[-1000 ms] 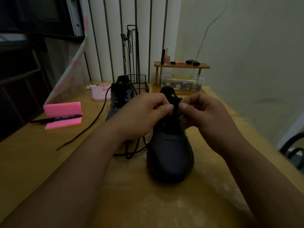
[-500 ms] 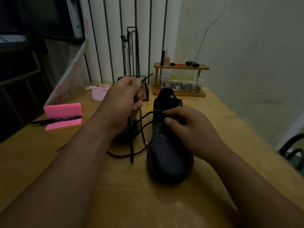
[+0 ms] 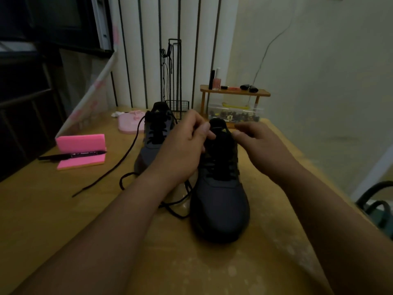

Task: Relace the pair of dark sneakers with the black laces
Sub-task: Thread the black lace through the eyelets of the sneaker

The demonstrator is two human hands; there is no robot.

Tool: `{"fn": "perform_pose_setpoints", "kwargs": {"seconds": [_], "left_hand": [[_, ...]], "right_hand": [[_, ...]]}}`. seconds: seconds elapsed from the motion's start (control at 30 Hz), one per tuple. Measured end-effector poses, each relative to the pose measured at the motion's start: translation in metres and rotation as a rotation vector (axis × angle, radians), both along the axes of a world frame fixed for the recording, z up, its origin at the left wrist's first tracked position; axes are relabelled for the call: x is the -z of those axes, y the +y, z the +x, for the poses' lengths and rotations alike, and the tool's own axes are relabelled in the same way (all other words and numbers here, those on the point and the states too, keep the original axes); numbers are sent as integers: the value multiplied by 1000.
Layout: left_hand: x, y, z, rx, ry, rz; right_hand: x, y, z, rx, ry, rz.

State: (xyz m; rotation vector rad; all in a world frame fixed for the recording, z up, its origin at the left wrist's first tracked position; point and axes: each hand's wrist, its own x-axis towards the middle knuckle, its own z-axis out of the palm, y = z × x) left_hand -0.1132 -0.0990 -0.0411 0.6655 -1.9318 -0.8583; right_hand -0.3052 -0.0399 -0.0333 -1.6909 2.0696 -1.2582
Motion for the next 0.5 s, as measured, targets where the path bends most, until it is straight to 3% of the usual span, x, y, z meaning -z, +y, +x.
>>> {"fn": "perform_pose_setpoints", "kwargs": {"seconds": [0.07, 0.13, 0.3, 0.4, 0.5], "left_hand": [[2, -1, -2, -14, 37, -11], [7, -3, -4, -6, 52, -26], [13, -9, -4, 29, 53, 42], [14, -12, -5, 3, 62, 21], [19, -16, -6, -17, 39, 9]], "right_hand": [[-4, -11, -7, -67, 112, 157], [-12, -14, -8, -86, 166, 180], [-24, -4, -11, -363, -289, -28], [-14, -3, -13, -359, -320, 26], [-2, -7, -13, -256, -182, 136]]}}
